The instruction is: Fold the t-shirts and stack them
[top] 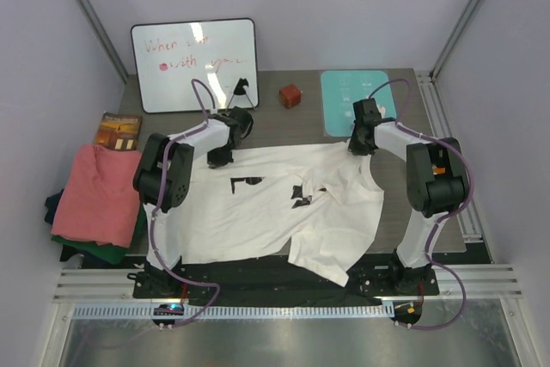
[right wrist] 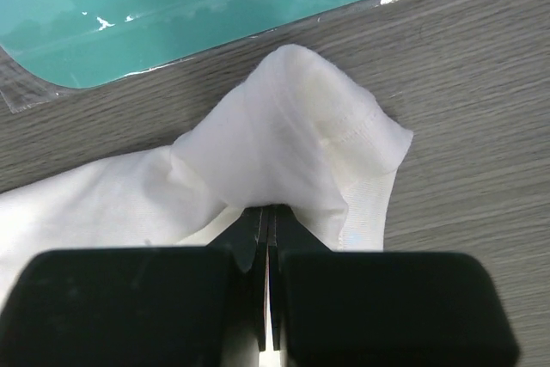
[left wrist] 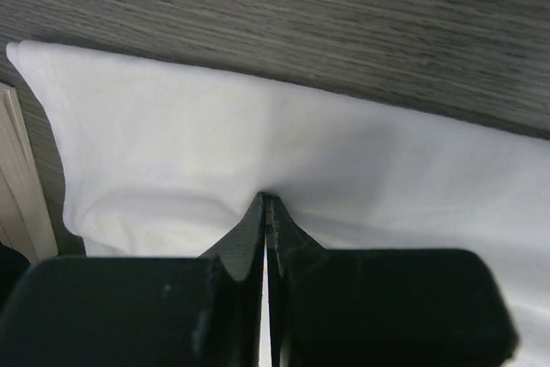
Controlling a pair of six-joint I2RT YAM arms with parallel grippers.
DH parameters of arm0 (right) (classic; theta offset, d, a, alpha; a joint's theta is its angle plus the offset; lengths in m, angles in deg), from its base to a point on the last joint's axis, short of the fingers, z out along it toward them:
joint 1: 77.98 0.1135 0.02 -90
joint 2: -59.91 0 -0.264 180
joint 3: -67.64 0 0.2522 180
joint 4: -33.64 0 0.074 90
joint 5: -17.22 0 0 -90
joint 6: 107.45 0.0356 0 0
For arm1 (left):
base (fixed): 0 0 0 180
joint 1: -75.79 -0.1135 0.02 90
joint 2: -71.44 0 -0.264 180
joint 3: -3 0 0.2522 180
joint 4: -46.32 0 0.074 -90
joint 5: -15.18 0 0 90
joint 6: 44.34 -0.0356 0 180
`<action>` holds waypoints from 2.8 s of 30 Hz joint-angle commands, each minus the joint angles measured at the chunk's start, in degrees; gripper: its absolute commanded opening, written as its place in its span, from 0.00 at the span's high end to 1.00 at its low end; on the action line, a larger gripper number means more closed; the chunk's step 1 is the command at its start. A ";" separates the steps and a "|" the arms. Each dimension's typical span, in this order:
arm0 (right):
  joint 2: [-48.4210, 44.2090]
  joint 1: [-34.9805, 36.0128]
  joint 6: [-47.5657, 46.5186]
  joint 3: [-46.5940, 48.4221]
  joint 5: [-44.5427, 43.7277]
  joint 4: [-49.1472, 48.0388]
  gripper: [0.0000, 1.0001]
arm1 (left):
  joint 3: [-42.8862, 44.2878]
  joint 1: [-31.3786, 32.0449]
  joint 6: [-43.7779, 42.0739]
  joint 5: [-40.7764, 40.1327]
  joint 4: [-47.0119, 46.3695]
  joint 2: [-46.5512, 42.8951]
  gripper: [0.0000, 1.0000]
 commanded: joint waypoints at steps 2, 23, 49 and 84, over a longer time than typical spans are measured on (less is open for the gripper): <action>1.72 -3.47 0.89 -3.08 -1.57 5.26 0.99 | 1.10 -2.36 1.62 0.42 -2.32 3.70 1.00; -0.39 -9.45 2.47 -4.22 -1.48 6.32 0.99 | 6.72 -6.06 -0.40 2.52 -4.16 7.40 1.00; -28.60 -9.89 2.29 -6.59 18.35 8.34 0.76 | -3.98 -0.98 3.64 11.75 1.19 -22.99 0.67; -6.99 1.19 2.38 -4.57 7.49 3.33 0.89 | 14.00 -1.13 5.75 8.23 5.85 -0.35 1.00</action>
